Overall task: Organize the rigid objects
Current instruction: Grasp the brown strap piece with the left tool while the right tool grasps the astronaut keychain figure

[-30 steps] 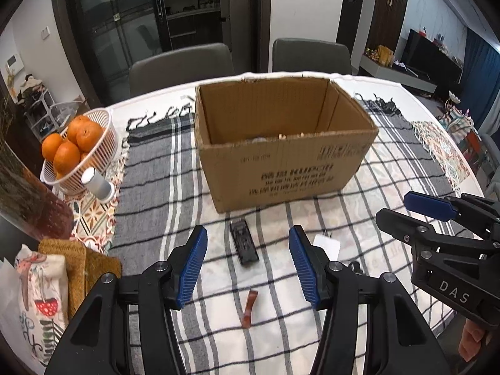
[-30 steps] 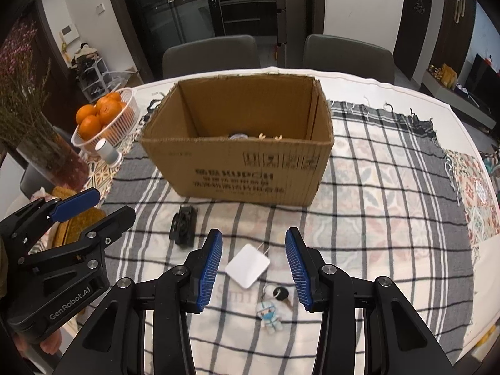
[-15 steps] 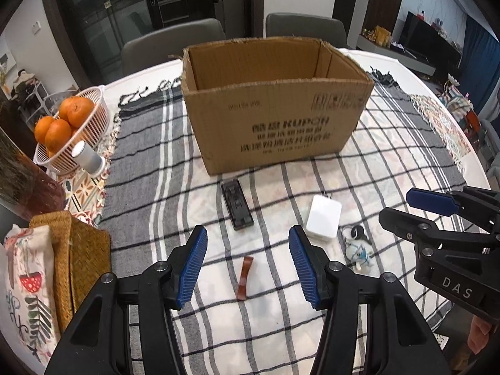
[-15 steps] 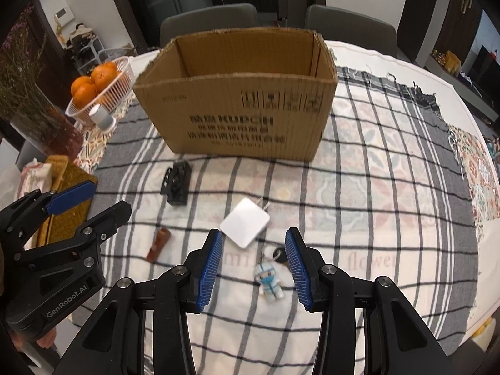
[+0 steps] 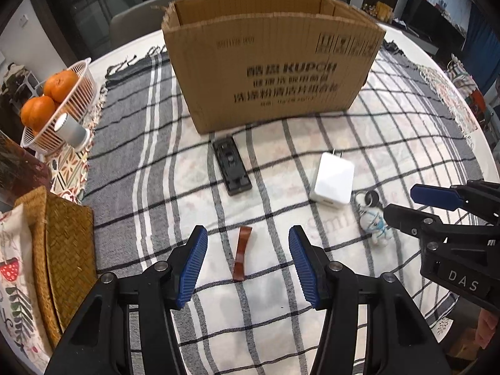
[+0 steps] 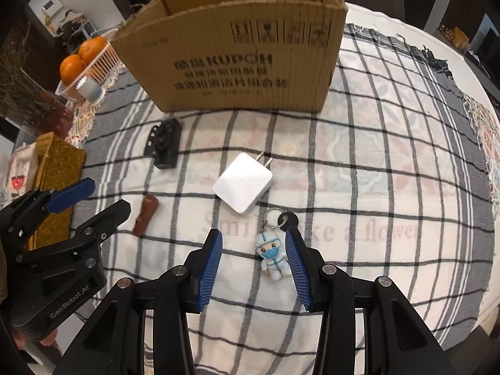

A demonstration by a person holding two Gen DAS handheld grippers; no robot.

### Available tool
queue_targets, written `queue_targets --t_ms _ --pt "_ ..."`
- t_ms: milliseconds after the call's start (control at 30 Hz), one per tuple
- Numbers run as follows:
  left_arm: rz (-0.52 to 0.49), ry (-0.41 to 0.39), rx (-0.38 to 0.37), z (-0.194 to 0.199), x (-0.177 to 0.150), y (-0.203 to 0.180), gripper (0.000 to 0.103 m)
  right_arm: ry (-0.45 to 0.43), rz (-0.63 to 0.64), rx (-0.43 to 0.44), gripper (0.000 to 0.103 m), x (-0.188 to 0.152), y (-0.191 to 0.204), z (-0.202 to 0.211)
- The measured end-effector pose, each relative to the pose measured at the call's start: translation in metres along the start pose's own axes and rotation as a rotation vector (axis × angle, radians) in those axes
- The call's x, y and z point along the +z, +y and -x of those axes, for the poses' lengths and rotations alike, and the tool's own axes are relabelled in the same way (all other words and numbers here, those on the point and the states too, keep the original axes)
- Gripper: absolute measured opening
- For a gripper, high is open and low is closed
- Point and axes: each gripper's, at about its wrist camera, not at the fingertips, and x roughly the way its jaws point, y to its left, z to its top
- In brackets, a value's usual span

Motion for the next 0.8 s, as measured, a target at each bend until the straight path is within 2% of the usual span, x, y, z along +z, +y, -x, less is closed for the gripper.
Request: queue_targets --t_ms 267,400,800 --pt "-0.007 0.051 0.006 -0.022 -0.004 0.002 0.053 0.062 0.002 -0.029 0.043 -0.004 -0.003 -0.022" --pt "-0.013 0.077 0.004 -0.03 -0.002 0.003 0.047 0.106 0.003 -0.037 0.043 -0.005 -0.004 -0.032" --pt "-0.021 0.099 0.009 -0.044 0.003 0.005 0.041 0.144 0.012 -0.065 0.043 -0.004 -0.005 -0.043"
